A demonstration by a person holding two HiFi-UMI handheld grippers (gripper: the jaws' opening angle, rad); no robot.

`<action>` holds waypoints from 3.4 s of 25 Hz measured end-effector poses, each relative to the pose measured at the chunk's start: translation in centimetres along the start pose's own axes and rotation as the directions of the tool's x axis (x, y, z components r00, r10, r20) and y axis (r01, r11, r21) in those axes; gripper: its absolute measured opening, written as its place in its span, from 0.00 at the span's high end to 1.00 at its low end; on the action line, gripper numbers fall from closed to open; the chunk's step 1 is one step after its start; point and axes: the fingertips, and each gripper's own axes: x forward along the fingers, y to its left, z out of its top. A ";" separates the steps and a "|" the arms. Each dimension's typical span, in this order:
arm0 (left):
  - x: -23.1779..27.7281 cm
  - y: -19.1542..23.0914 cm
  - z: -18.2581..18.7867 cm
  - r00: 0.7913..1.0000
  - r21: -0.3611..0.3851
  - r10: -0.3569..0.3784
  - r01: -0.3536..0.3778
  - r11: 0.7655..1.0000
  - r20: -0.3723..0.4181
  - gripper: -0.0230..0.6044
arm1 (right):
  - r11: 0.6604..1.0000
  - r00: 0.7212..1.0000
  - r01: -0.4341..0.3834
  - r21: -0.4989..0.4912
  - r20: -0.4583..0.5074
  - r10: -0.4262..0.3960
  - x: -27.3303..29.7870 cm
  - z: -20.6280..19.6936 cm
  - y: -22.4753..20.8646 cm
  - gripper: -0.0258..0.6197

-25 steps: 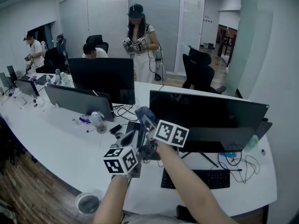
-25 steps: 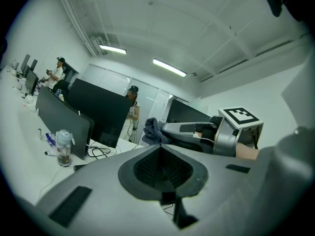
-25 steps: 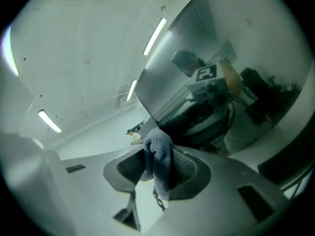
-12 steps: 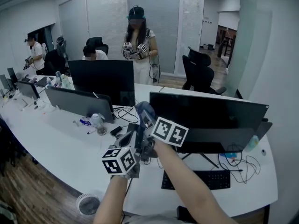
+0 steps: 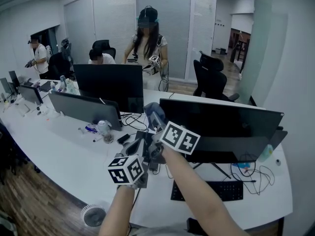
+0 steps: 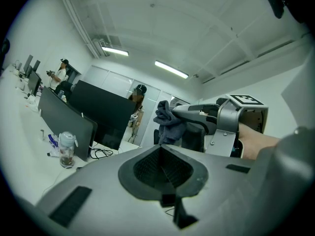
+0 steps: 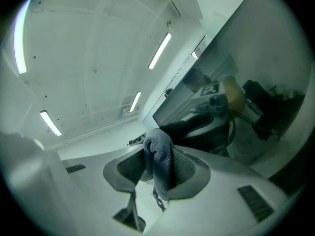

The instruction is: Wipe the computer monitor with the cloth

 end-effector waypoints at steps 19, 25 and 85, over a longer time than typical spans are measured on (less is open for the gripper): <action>-0.2 0.2 0.2 1.000 -0.011 -0.004 0.004 1.000 0.012 0.95 | 0.993 0.994 -0.061 -0.104 0.085 0.070 -0.2 3.9 2.8 0.76; -0.1 -0.3 0.4 1.000 -0.007 -0.012 0.012 1.000 0.015 0.95 | 0.990 0.988 -0.065 -0.123 0.128 0.081 -1.0 6.0 3.3 0.76; -10.4 -22.2 -10.5 0.918 0.373 -0.339 0.246 0.894 0.206 0.95 | 0.663 0.971 0.216 -0.717 0.229 -0.068 -35.4 -3.7 -3.2 0.79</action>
